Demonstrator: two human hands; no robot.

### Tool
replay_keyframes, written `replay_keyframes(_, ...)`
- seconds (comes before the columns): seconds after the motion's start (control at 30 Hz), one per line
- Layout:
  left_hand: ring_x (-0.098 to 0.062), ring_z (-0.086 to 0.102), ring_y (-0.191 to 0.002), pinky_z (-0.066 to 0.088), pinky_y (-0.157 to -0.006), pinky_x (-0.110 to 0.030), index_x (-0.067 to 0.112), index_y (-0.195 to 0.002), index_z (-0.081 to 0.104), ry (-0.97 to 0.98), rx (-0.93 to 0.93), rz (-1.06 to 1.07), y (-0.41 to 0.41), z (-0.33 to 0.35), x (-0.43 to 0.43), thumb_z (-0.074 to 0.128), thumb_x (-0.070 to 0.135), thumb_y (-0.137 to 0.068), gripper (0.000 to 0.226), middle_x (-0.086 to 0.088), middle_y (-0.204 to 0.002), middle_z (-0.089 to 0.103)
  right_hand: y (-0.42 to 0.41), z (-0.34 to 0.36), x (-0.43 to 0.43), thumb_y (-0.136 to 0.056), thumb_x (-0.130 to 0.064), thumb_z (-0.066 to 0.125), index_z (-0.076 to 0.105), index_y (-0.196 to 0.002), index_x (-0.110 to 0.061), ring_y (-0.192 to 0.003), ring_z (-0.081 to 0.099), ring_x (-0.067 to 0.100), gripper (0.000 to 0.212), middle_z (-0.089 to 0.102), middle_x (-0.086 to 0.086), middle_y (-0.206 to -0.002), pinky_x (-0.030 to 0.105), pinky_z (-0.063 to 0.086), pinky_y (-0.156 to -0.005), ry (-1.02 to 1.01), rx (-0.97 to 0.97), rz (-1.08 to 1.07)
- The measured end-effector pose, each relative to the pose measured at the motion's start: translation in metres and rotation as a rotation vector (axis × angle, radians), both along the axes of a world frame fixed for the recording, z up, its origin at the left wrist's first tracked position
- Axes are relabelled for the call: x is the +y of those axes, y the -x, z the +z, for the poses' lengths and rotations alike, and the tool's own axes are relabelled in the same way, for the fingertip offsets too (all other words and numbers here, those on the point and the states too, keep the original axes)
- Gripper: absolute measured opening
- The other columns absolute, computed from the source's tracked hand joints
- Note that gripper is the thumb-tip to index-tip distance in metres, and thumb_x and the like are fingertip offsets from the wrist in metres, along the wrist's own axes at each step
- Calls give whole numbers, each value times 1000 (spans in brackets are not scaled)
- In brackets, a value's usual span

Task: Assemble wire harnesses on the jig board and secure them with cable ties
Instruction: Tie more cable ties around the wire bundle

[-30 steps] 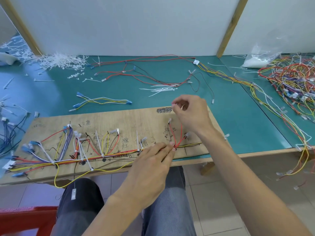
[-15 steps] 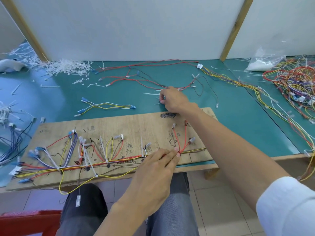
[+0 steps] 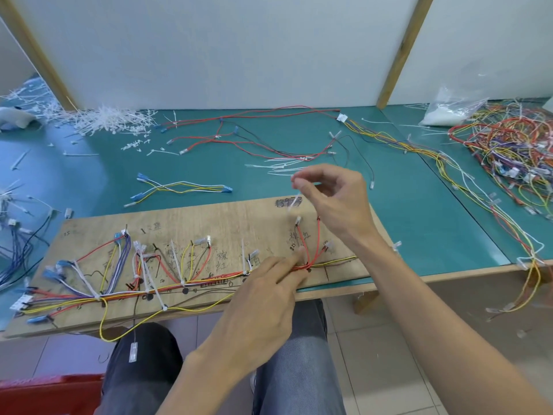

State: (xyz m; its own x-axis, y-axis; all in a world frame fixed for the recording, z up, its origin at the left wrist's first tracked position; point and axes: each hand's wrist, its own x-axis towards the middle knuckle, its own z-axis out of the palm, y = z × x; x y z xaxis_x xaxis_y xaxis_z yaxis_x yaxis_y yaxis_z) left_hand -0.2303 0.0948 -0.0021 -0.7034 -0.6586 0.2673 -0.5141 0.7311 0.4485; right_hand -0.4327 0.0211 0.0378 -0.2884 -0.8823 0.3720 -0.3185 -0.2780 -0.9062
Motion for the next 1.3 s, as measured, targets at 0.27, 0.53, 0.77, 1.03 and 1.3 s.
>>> replay_keyframes(0.27,-11,58,-84,43,-71,-19,35,-102,54,-141,496,428,4,20,19,56,49,-101,15,15,-89,55,-22,5,84,-88,5,80,78,-107,-5,-90,80,30,22,81,10,-104,41,63,-88,42,-228,188)
replay_keyframes(0.53,-9,47,-63,32,-57,-19,33,-83,67,-307,506,298,6,24,25,58,46,-102,25,11,-72,59,-31,8,112,-88,-4,82,65,-130,-10,-85,80,37,45,77,11,-122,37,65,-76,-2,-437,133)
replay_keyframes(0.77,-15,51,-69,37,-63,-28,35,-80,70,-386,481,318,7,18,27,65,33,-102,22,13,-73,60,-29,-4,125,-89,-20,79,79,-112,-7,-88,76,29,26,78,22,-100,37,64,-79,-211,-638,112)
replay_keyframes(1.03,-12,52,-90,36,-72,-19,40,-79,67,-350,401,289,14,14,33,65,30,-102,26,26,-84,60,-28,-22,136,-93,-30,74,82,-103,-9,-78,64,23,25,76,15,-89,34,53,-78,-230,-516,92)
replay_keyframes(1.3,-12,49,-89,32,-82,-6,37,-89,71,-320,384,307,17,5,31,65,30,-101,15,29,-85,51,-20,-33,131,-95,-26,76,81,-98,-10,-70,62,17,17,72,15,-80,31,56,-72,-214,-453,131)
